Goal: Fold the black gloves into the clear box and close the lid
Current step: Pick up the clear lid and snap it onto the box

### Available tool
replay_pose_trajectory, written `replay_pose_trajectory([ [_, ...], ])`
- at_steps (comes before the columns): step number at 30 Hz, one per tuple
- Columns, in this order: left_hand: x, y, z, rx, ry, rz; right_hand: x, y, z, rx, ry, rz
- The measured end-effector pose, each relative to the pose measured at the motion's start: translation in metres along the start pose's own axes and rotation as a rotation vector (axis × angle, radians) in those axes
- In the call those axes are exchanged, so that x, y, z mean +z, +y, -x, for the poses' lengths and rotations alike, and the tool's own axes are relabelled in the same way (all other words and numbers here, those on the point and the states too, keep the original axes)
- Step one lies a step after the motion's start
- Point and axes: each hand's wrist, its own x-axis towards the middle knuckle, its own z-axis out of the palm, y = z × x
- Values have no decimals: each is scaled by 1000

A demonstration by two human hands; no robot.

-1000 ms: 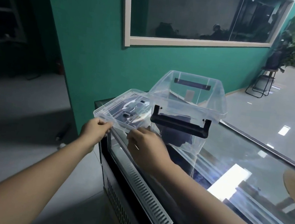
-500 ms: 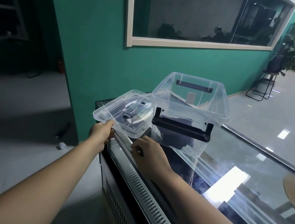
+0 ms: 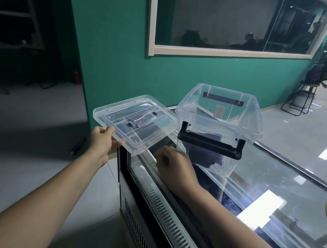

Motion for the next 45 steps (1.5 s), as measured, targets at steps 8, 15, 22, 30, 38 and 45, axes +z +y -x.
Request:
replay_pose_trajectory([
  [8, -3, 50, 39, 429, 112, -244, -43, -69, -39, -112, -10, -41],
  [15, 8, 76, 56, 607, 124, -373, -87, -108, -82, -63, 3, -90],
  [22, 40, 102, 82, 894, 49, -525, -132, -98, -113, 101, 17, -291],
  [30, 86, 113, 117, 1223, -86, -730, -199, -69, -135, 417, 127, -852],
  [38, 125, 105, 142, 1434, -176, -834, -241, -23, -132, 518, 266, -651],
  [45, 152, 88, 157, 1457, -308, -902, -259, 29, -116, 551, 275, -286],
])
